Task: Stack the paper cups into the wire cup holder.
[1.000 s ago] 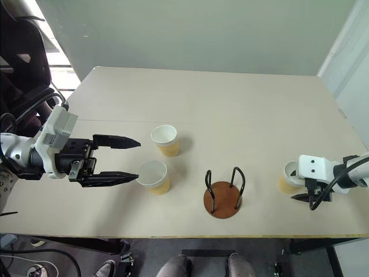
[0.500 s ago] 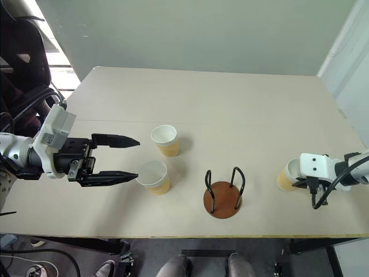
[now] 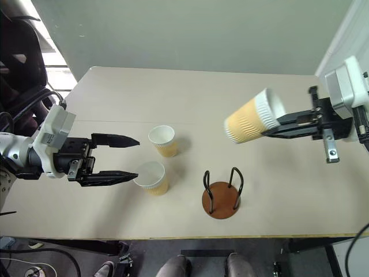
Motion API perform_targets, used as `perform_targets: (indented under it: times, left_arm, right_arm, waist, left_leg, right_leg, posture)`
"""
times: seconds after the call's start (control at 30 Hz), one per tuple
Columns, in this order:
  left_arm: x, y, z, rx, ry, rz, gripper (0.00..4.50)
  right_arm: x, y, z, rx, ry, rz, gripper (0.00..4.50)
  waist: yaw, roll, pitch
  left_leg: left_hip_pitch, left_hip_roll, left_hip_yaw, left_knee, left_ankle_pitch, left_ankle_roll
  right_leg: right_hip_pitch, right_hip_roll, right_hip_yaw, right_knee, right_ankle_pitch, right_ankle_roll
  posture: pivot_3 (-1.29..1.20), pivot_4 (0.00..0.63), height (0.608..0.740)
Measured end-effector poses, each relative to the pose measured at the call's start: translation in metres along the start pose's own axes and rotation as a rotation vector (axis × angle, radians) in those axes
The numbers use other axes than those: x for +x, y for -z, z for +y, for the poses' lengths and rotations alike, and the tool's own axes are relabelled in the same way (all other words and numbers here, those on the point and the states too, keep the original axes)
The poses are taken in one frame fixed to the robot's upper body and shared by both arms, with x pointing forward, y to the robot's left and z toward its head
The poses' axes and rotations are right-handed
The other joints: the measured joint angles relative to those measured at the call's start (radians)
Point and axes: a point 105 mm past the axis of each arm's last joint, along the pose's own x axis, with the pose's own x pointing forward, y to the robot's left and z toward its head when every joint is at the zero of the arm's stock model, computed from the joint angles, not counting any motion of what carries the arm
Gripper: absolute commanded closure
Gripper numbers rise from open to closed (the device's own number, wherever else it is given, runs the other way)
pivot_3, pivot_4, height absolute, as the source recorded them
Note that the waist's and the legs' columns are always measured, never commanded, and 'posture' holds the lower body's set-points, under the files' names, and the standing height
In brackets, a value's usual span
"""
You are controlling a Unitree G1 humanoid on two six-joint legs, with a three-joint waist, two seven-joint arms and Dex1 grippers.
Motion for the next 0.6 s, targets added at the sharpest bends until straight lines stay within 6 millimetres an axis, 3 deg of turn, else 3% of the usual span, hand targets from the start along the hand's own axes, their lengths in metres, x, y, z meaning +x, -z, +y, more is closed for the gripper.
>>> perform_targets:
  times: [0.07,0.2,0.6]
  left_arm:
    - [0.000,0.000,0.000,0.001,0.001,0.000,0.00]
    - [0.002,0.000,0.000,0.002,0.010,0.001,0.00]
    - [0.003,0.002,-0.001,-0.006,0.009,0.003,0.00]
  right_arm:
    - [0.015,-0.003,0.007,-0.008,-0.052,-0.017,4.49]
    - [0.036,0.016,0.017,0.012,-0.124,0.048,4.49]
    - [0.042,0.038,0.028,0.019,-0.184,0.120,4.49]
  waist:
    - [0.000,0.000,0.000]
    - [0.000,0.000,0.000]
    - [-0.001,0.000,0.000]
  left_leg:
    - [0.000,0.000,0.000,0.000,0.000,0.000]
    - [0.000,0.000,-0.001,0.000,-0.002,0.004]
    - [0.000,0.000,-0.001,0.000,-0.003,0.004]
  right_leg:
    - [0.000,0.000,0.000,0.000,0.000,0.000]
    - [0.000,-0.001,0.000,0.000,0.000,0.001]
    - [0.000,-0.001,-0.001,0.000,0.003,0.004]
  posture:
    - [0.00,0.150,0.740]
    - [0.00,0.150,0.740]
    - [0.00,0.150,0.740]
